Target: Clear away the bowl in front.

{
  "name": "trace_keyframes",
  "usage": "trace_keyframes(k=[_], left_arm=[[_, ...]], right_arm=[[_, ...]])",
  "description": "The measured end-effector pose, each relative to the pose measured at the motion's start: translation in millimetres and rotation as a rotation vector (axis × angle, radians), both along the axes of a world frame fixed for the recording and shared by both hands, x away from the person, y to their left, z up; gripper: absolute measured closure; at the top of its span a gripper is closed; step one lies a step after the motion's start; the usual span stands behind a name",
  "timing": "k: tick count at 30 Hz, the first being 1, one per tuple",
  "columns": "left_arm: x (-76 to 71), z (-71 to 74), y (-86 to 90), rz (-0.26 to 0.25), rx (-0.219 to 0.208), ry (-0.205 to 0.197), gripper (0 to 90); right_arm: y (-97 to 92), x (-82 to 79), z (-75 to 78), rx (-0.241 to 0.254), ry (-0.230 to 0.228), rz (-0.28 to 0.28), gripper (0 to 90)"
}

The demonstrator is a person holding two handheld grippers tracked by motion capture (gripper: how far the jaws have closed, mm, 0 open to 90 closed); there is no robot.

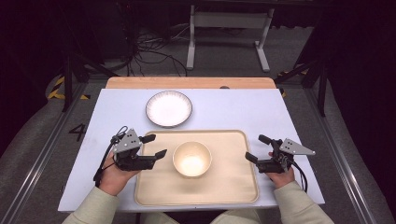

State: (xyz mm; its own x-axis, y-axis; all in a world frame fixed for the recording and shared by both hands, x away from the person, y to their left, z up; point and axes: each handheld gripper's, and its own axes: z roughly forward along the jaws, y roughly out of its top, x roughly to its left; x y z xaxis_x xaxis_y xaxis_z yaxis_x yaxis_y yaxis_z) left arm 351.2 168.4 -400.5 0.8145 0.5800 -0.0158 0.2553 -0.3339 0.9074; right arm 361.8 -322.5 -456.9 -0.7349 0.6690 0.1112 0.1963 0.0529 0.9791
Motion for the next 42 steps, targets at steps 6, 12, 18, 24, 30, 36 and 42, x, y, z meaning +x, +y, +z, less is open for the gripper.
trace_keyframes(k=[6, 12, 18, 24, 30, 36, 42], left_arm=[[0.8, -8.8, 15.4, 0.023, -0.051, 0.016, 30.8], [2.0, -19.2, 26.8, 0.039, -0.08, 0.044, 30.6], [4.1, -27.2, 38.6, 0.031, -0.124, 0.048, 29.9], [5.6, -37.1, 53.1, 0.069, -0.218, 0.026, 29.3], [6.3, -52.6, 60.9, 0.108, -0.232, 0.01, 29.4], [6.1, -62.8, 62.0, 0.106, -0.23, 0.0, 28.7], [7.4, -68.2, 61.9, 0.13, -0.216, -0.04, 26.2]], right_arm=[[0.1, -0.3, 0.0, -0.001, -0.002, 0.004, 1.7], [-0.4, -1.2, 0.4, -0.009, -0.008, 0.0, 1.6], [-1.2, -2.4, 0.9, -0.019, -0.028, -0.008, 1.1], [-1.5, -3.8, 1.4, -0.019, -0.04, -0.01, 1.0], [-1.8, -4.8, 1.8, -0.015, -0.044, -0.008, 0.9], [-2.1, -5.4, 1.8, -0.016, -0.051, -0.009, 0.6], [-1.0, -7.0, 1.6, -0.035, -0.07, -0.014, 0.2]])
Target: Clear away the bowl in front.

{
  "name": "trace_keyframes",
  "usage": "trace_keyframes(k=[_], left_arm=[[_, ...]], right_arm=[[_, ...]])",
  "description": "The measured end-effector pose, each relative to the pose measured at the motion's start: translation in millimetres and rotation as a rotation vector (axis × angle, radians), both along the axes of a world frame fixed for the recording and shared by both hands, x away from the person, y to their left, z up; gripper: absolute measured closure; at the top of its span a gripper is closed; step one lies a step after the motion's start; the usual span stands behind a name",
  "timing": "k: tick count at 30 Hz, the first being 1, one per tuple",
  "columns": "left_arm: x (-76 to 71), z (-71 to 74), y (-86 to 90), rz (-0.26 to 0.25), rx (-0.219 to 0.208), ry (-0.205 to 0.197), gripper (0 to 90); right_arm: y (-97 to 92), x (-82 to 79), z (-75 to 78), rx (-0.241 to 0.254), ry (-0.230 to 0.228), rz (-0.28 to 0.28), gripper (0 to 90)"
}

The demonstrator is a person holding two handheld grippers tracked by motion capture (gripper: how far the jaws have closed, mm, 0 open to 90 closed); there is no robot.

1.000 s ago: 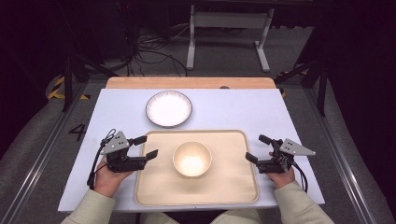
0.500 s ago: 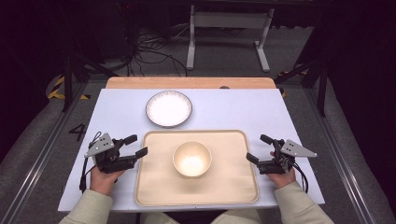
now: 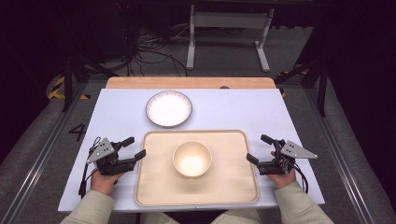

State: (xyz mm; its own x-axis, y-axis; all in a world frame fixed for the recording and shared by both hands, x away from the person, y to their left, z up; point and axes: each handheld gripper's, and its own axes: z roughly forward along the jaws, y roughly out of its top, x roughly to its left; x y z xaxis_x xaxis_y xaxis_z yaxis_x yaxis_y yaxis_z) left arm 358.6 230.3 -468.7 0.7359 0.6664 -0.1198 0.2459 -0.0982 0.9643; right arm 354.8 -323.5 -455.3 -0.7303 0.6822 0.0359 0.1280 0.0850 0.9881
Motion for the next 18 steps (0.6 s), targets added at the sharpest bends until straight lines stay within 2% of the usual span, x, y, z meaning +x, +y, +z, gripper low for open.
trace_keyframes(k=[2, 6, 9, 12, 13, 14, 18], left_arm=[[-0.5, 0.4, -1.8, 0.006, 0.031, -0.02, 24.7], [-1.6, 0.6, -5.1, 0.021, 0.052, -0.023, 20.7], [-1.9, 0.7, -5.5, 0.014, 0.06, -0.026, 20.4], [-3.3, 1.2, -9.9, 0.0, 0.1, -0.041, 20.0], [-3.3, 1.2, -9.9, 0.0, 0.1, -0.041, 19.9], [-3.9, 1.5, -11.6, -0.006, 0.121, -0.05, 19.8], [-3.7, 1.3, -11.4, -0.007, 0.112, -0.042, 18.5]], right_arm=[[0.4, -0.3, 0.0, -0.011, -0.008, -0.002, 0.1], [0.6, -1.3, 0.0, -0.02, -0.02, -0.012, 0.0], [0.5, -1.5, 0.1, -0.019, -0.019, -0.014, 0.0], [0.5, -1.5, 0.1, -0.014, -0.017, -0.014, 0.0], [0.5, -1.5, 0.1, -0.014, -0.017, -0.014, 0.0], [0.4, -1.1, 0.0, -0.013, -0.017, -0.013, 0.0], [0.1, -0.8, -0.1, -0.007, -0.011, -0.014, 0.0]])
